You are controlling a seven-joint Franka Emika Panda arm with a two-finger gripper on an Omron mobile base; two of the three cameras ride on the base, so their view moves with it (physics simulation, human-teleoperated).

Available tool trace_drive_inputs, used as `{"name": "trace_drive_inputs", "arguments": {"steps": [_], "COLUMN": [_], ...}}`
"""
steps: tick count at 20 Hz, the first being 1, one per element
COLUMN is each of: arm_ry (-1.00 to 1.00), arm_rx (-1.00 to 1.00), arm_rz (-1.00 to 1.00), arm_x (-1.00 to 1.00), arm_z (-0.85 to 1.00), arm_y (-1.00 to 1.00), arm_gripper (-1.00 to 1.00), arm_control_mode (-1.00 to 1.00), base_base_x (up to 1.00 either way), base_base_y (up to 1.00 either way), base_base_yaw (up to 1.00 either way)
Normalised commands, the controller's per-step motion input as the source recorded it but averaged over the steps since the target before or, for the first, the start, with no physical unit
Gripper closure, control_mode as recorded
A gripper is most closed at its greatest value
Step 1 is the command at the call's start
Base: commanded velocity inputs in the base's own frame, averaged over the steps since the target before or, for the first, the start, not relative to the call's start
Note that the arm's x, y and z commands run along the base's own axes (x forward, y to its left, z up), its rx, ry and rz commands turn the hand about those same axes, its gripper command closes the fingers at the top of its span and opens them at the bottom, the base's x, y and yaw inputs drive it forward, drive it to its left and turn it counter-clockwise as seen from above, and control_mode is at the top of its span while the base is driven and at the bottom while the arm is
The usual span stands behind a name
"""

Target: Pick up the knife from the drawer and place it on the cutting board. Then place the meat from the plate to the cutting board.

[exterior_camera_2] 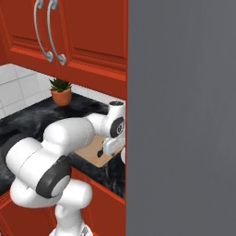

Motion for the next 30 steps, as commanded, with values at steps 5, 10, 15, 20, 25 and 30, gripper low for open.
{"name": "trace_drive_inputs", "arguments": {"steps": [5,10,15,20,25,30], "arm_ry": [0.0,0.0,0.0,0.0,0.0,0.0], "arm_rx": [0.0,0.0,0.0,0.0,0.0,0.0], "arm_rz": [0.17,0.1,0.0,-0.04,-0.07,-0.19], "arm_x": [0.09,0.13,0.05,0.0,0.0,0.0], "arm_z": [0.0,-0.01,-0.08,-0.02,-0.12,-0.07], "arm_y": [-0.31,-0.34,-0.23,-0.05,0.0,0.0], "arm_gripper": [-1.0,-1.0,-1.0,-1.0,-1.0,-1.0], "arm_control_mode": [-1.0,-1.0,-1.0,-1.0,-1.0,-1.0], "base_base_x": [0.0,0.0,0.0,0.0,0.0,0.0], "base_base_y": [0.0,0.0,0.0,0.0,0.0,0.0], "base_base_yaw": [0.0,0.0,0.0,0.0,0.0,0.0]}}
